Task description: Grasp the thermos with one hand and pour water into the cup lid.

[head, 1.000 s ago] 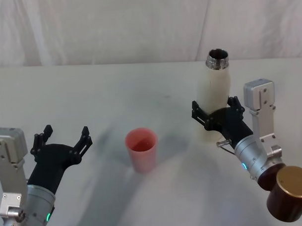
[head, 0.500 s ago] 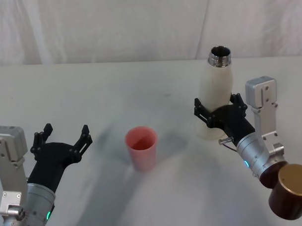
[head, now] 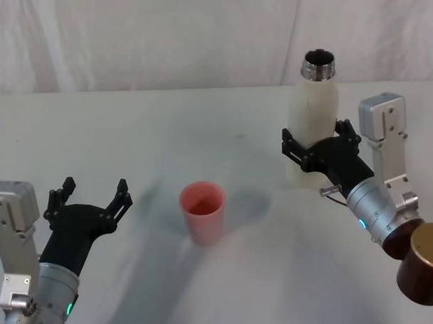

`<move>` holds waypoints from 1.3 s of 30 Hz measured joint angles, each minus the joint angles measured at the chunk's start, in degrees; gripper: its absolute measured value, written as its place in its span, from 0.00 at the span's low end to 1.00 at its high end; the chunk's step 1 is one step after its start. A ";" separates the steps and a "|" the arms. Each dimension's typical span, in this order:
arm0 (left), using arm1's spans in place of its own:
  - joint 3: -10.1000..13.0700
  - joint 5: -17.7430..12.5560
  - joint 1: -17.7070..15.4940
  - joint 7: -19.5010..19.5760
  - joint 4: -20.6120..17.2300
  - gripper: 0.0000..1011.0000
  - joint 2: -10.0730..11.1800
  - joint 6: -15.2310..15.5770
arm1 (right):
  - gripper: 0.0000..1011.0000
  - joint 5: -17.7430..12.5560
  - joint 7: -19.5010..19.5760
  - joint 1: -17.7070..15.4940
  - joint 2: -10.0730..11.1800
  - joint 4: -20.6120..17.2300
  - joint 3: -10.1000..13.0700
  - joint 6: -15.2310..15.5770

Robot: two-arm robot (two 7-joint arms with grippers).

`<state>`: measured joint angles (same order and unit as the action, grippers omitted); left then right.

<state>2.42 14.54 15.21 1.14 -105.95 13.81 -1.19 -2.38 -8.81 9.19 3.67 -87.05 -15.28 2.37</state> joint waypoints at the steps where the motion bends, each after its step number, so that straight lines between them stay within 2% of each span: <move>1: 0.00 0.00 0.00 0.00 0.00 0.99 0.00 0.00 | 0.95 0.02 -0.05 -0.08 0.09 -0.37 -0.02 0.21; 12: 0.00 0.00 0.00 0.00 0.00 0.99 0.00 0.00 | 0.95 0.36 -0.21 -0.83 0.84 -3.33 -0.23 1.68; 39: 0.00 0.00 0.00 0.00 0.00 0.99 0.00 0.00 | 0.95 0.67 -0.38 -0.84 1.07 -3.40 -0.41 1.61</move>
<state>2.42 14.54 15.21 1.14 -105.95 13.81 -1.19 -1.72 -9.19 8.35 4.74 -90.45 -15.69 3.98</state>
